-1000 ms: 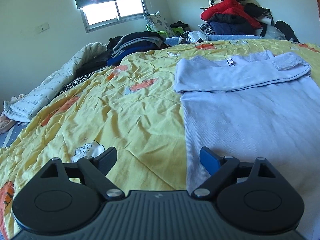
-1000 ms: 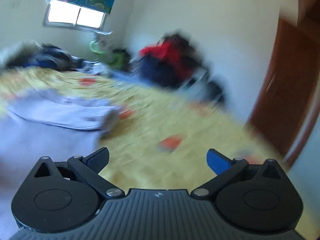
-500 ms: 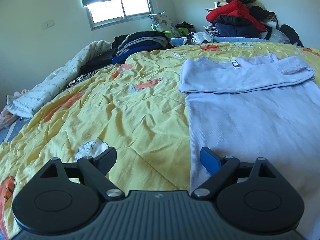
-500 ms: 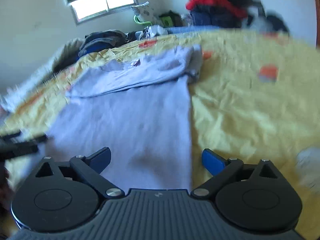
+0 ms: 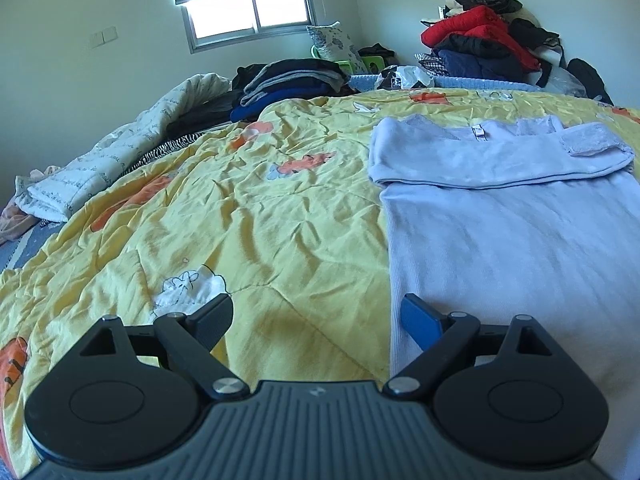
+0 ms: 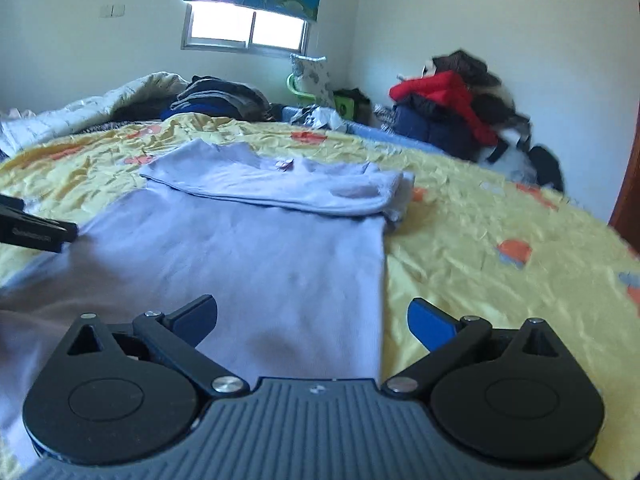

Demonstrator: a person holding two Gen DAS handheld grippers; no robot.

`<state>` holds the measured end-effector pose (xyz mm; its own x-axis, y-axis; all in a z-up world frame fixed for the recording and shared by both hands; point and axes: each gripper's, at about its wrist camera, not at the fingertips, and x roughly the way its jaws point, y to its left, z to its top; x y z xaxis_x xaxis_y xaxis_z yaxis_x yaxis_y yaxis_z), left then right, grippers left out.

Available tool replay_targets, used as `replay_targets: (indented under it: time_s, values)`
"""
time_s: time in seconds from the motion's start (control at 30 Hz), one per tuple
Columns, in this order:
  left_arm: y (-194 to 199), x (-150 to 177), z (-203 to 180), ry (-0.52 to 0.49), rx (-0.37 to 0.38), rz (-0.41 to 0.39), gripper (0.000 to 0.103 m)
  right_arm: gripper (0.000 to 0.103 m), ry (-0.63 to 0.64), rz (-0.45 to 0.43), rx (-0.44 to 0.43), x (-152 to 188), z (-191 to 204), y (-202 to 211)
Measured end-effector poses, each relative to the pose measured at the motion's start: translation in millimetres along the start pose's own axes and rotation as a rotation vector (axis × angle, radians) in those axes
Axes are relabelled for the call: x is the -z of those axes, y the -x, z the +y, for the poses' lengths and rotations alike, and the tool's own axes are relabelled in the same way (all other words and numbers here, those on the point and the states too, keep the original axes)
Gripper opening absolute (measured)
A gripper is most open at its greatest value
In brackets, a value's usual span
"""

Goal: Fold small clothes

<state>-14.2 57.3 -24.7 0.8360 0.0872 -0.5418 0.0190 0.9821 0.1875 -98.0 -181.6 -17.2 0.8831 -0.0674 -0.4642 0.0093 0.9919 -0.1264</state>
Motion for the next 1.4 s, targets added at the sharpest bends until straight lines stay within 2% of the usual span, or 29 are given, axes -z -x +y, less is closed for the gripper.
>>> replay_targets:
  time_s: [0.1, 0.2, 0.37, 0.5, 0.6, 0.63, 0.73, 0.9, 1.0, 1.13, 1.23, 1.4]
  values:
    - [4, -4, 3, -0.010, -0.015, -0.003, 0.092, 0.102, -0.015, 0.002, 0.041, -7, -7, 4]
    - [8, -8, 13, 0.032, -0.002, -0.007, 0.092, 0.103, -0.036, -0.006, 0.098, -17, -21, 15]
    - [1, -2, 11, -0.021, -0.048, 0.046, 0.094, 0.101, -0.050, 0.119, 0.048, -11, -29, -4]
    - [21, -2, 24, -0.036, -0.005, 0.015, 0.094, 0.102, -0.098, 0.135, 0.009, -1, -35, 7]
    - [35, -2, 38, -0.039, 0.086, 0.027, 0.095, 0.102, -0.170, 0.164, -0.099, 1, -51, 24]
    - [38, 0, 43, -0.033, 0.126, 0.040, 0.095, 0.102, -0.197, 0.173, -0.156, 2, -57, 31]
    - [47, 6, 60, -0.029, 0.251, 0.104, 0.095, 0.102, -0.218, 0.171, -0.254, 8, -70, 51]
    - [60, 20, 72, -0.053, 0.427, 0.220, 0.095, 0.101, -0.160, 0.210, -0.330, 21, -74, 72]
    - [73, 29, 75, -0.057, 0.509, 0.255, 0.095, 0.101, -0.131, 0.244, -0.324, 29, -73, 79]
    - [76, 36, 77, 0.011, 0.650, 0.357, 0.095, 0.097, -0.181, 0.291, -0.367, 39, -78, 84]
    - [71, 41, 76, 0.060, 0.716, 0.415, 0.095, 0.094, -0.218, 0.311, -0.426, 43, -81, 87]
    - [69, 41, 75, 0.101, 0.748, 0.435, 0.094, 0.087, -0.247, 0.351, -0.490, 46, -80, 87]
